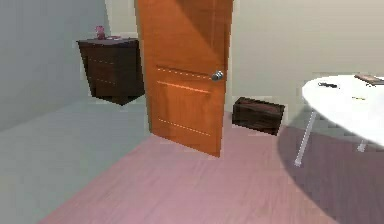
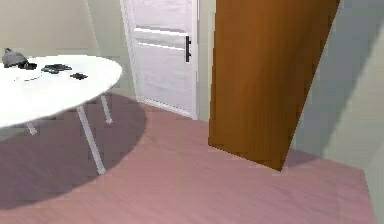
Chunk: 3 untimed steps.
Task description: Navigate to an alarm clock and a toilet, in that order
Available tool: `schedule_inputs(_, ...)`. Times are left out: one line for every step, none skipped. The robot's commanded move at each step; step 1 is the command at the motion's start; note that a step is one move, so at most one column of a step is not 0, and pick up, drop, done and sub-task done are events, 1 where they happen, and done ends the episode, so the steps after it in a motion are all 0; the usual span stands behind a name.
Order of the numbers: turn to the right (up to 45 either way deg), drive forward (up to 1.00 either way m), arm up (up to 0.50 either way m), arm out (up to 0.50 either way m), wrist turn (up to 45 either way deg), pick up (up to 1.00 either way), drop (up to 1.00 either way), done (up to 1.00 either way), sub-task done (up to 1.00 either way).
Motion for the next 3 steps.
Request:
schedule_inputs(0.0,0.5,0.0,0.0,0.0,0.0,0.0,0.0,0.0)
schedule_inputs(-45.0,0.0,0.0,0.0,0.0,0.0,0.0,0.0,0.0)
schedule_inputs(-15.0,0.0,0.0,0.0,0.0,0.0,0.0,0.0,0.0)
